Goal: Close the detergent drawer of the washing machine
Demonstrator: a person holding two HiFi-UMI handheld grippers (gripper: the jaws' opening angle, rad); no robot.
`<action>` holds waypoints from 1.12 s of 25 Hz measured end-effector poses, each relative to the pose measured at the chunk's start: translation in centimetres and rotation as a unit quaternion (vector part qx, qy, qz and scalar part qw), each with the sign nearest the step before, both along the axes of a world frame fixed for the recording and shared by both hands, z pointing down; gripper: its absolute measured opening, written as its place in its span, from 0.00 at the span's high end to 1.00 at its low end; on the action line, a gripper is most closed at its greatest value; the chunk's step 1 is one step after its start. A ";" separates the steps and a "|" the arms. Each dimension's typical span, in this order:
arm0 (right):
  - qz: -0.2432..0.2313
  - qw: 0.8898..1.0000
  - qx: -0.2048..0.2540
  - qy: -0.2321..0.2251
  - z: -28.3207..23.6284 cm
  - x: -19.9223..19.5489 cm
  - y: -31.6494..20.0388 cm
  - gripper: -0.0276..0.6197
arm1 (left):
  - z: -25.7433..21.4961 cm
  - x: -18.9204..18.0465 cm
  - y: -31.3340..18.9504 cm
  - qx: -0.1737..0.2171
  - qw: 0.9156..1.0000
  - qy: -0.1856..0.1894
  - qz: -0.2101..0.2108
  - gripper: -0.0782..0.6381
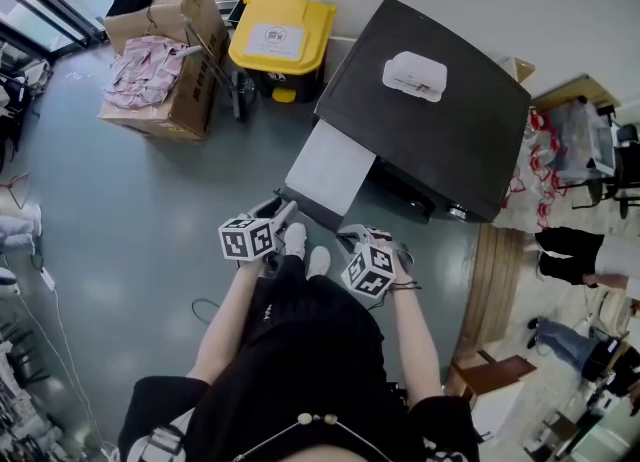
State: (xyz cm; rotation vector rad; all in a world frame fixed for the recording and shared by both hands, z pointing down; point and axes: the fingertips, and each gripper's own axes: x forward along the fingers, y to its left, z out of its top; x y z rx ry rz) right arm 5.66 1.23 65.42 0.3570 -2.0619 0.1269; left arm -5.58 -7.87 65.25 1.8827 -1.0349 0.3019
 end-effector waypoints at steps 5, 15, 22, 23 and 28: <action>0.030 0.997 0.000 -0.071 -2.9 -1.1 -1.0 0.95 | 0.1 0.3 -0.1 -0.016 1.000 0.008 0.011 0.64; 0.015 0.999 0.013 0.031 -1.6 0.6 -2.1 0.94 | 0.4 0.2 -0.1 -0.025 0.999 0.027 0.021 0.64; 0.030 0.999 -0.029 0.034 1.0 0.2 -0.4 0.83 | 0.6 0.2 -0.1 -0.027 0.999 0.036 0.027 0.64; 0.026 0.998 -0.032 0.037 1.3 -0.1 -0.4 0.83 | 0.5 0.2 -0.1 -0.027 0.999 0.037 0.029 0.64; 0.010 0.997 -0.029 0.065 3.0 -0.5 -0.4 0.87 | 0.6 0.1 0.0 -0.031 0.998 0.038 0.036 0.64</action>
